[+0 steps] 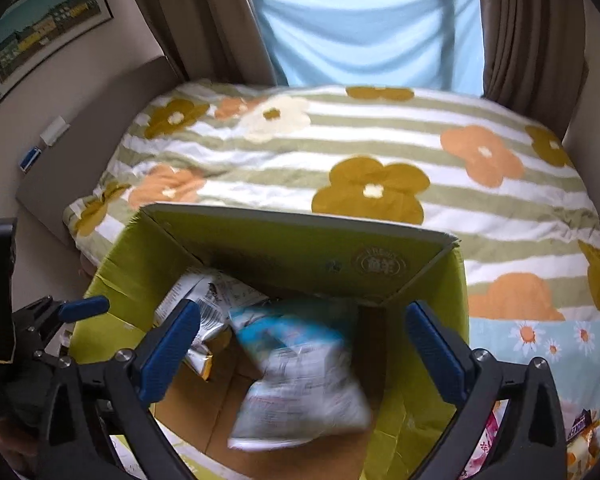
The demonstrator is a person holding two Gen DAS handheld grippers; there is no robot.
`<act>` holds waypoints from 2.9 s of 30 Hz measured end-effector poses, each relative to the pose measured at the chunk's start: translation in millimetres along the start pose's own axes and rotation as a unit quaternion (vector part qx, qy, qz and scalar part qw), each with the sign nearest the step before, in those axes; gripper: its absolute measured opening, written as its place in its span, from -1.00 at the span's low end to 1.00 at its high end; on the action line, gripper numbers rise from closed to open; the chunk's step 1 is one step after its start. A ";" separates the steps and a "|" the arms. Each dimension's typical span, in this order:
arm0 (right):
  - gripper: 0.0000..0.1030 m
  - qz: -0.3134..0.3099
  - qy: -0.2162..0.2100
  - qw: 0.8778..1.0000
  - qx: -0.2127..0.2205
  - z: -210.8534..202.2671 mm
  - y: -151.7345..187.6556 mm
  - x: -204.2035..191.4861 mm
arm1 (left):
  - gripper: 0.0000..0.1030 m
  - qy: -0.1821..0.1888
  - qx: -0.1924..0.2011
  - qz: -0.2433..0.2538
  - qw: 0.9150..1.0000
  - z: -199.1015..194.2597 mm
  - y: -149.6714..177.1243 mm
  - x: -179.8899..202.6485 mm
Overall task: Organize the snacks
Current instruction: 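Open both tools to drop the packets into the box, then move both tools back to the pile and lower onto the snacks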
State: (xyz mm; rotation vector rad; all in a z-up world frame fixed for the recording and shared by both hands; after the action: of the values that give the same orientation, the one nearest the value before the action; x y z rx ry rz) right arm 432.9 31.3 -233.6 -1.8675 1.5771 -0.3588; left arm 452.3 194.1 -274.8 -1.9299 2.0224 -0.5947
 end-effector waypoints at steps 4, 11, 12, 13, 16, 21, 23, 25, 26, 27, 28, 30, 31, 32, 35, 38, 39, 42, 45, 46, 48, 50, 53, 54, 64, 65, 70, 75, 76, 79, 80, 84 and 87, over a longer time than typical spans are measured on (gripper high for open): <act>0.98 -0.009 0.007 1.000 -0.013 -6.0 5.1 -1.0 | 0.99 0.000 0.009 0.001 1.000 -9.4 3.1 -2.2; 0.98 -0.002 0.006 1.000 -0.022 -23.5 9.3 -4.3 | 0.99 0.001 0.023 0.006 1.000 -29.9 10.1 -2.8; 0.98 -0.005 0.008 1.000 -0.023 -27.0 10.0 -5.5 | 0.99 0.001 0.026 0.006 1.000 -33.4 10.3 -1.9; 0.98 -0.010 0.012 1.000 -0.021 -31.3 10.4 -6.9 | 0.99 0.002 0.031 0.008 0.999 -38.5 10.7 -1.4; 0.98 -0.018 0.018 1.000 -0.013 -43.9 11.8 -11.3 | 0.99 0.003 0.040 0.011 0.999 -50.4 11.1 -0.4; 0.98 -0.017 0.021 1.000 0.005 -68.7 14.2 -16.5 | 0.99 -0.004 0.053 0.013 0.999 -74.4 14.1 1.1; 0.98 -0.008 0.021 1.000 0.015 -81.1 15.4 -16.2 | 0.99 -0.002 0.060 0.008 0.998 -85.7 14.4 1.8; 0.98 -0.004 0.026 0.999 0.024 -94.2 18.3 -15.2 | 0.99 0.004 0.071 0.007 0.997 -97.2 14.7 3.1; 0.98 -0.002 0.031 0.999 0.027 -100.6 19.3 -13.9 | 0.99 0.006 0.077 0.009 0.997 -103.2 14.7 5.4; 0.98 -0.001 0.037 0.999 0.033 -109.7 21.3 -11.6 | 0.99 0.008 0.081 0.011 0.997 -108.0 15.1 7.9; 0.98 -0.001 0.042 0.998 0.035 -116.0 22.8 -9.6 | 0.99 0.010 0.084 0.014 0.996 -112.6 15.2 11.5; 0.98 -0.002 0.057 0.997 0.042 -130.4 27.5 -4.1 | 0.99 0.019 0.093 0.021 0.995 -122.0 15.9 21.6; 0.98 -0.002 0.066 0.997 0.047 -139.0 30.6 0.5 | 0.99 0.024 0.096 0.023 0.995 -125.1 15.7 27.8; 0.98 -0.002 0.074 0.996 0.050 -146.4 33.4 5.0 | 0.99 0.030 0.099 0.026 0.994 -128.2 16.5 34.3; 0.98 0.001 0.089 0.994 0.060 -165.1 39.6 19.6 | 0.99 0.045 0.105 0.038 0.993 -136.3 20.0 58.7; 0.98 0.008 0.100 0.992 0.073 -187.2 46.3 38.9 | 0.99 0.057 0.108 0.054 0.991 -142.5 24.2 88.6; 0.98 0.011 0.106 0.991 0.078 -196.9 49.7 48.9 | 0.99 0.061 0.109 0.060 0.990 -144.5 26.1 99.7; 0.98 0.015 0.116 0.989 0.085 -217.6 58.8 72.5 | 0.99 0.071 0.111 0.076 0.988 -152.0 36.4 135.0; 0.98 0.022 0.125 0.988 0.086 -237.3 72.2 101.8 | 0.99 0.080 0.109 0.087 0.987 -155.5 51.2 174.4; 0.98 0.026 0.124 0.988 0.084 -243.2 77.2 111.5 | 0.99 0.083 0.106 0.090 0.987 -156.0 56.9 187.8; 0.98 0.029 0.122 0.989 0.081 -252.2 85.8 126.8 | 0.99 0.085 0.102 0.092 0.987 -156.4 70.5 213.7; 0.98 0.029 0.123 0.989 0.077 -262.2 97.4 145.7 | 0.99 0.085 0.097 0.092 0.987 -153.3 84.4 238.6; 0.98 0.030 0.122 0.990 0.071 -274.4 115.2 172.7 | 0.99 0.077 0.087 0.087 0.989 -145.1 105.4 268.2; 0.98 0.031 0.122 0.990 0.068 -278.4 122.7 184.3 | 0.99 0.074 0.086 0.084 0.990 -142.9 112.3 275.3; 0.98 0.030 0.142 0.989 0.031 -276.9 193.0 263.0 | 0.99 0.039 0.060 0.052 0.996 -84.5 175.0 307.7; 0.98 0.037 0.139 0.989 0.028 -274.1 200.4 268.7 | 0.99 0.036 0.060 0.052 0.996 -77.6 178.5 308.5; 0.98 0.073 0.128 0.989 0.005 -250.4 236.8 292.6 | 0.99 0.036 0.054 0.063 0.996 -41.9 188.3 311.7; 0.98 0.091 0.122 0.988 -0.019 -232.0 259.9 303.6 | 0.99 0.033 0.042 0.079 0.995 -12.9 193.4 312.9; 0.98 0.090 0.120 0.988 -0.023 -229.4 262.5 303.6 | 0.99 0.029 0.043 0.083 0.995 -9.2 193.3 312.4; 0.98 0.087 0.121 0.988 -0.030 -223.3 266.0 305.0 | 0.99 0.026 0.043 0.094 0.994 0.2 192.2 311.5; 0.98 0.088 0.120 0.988 -0.031 -221.6 266.7 306.3 | 0.99 0.026 0.042 0.096 0.994 3.7 191.5 310.7; 0.98 0.095 0.115 0.988 -0.038 -213.4 269.7 308.2 | 0.73 0.036 0.021 0.096 0.995 18.3 191.7 311.0; 0.98 0.101 0.112 0.988 -0.042 -208.8 271.3 308.8 | 0.69 0.038 0.018 0.097 0.994 21.6 193.3 310.5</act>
State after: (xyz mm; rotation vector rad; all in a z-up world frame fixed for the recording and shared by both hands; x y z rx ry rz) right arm 173.0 -341.3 -312.4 -1.7567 1.9433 -0.4291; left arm 272.1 -112.8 -361.9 -1.6878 2.1968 -0.6596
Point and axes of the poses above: each gripper's, at about its wrist camera, not at the fingertips, and z roughly the way its jaws point, x to its right, y to its underside, the point moved 8 cm from there along z, roughly the way its jaws point, and after that the axes turned 5 degrees about x, right-handed, at the moved point
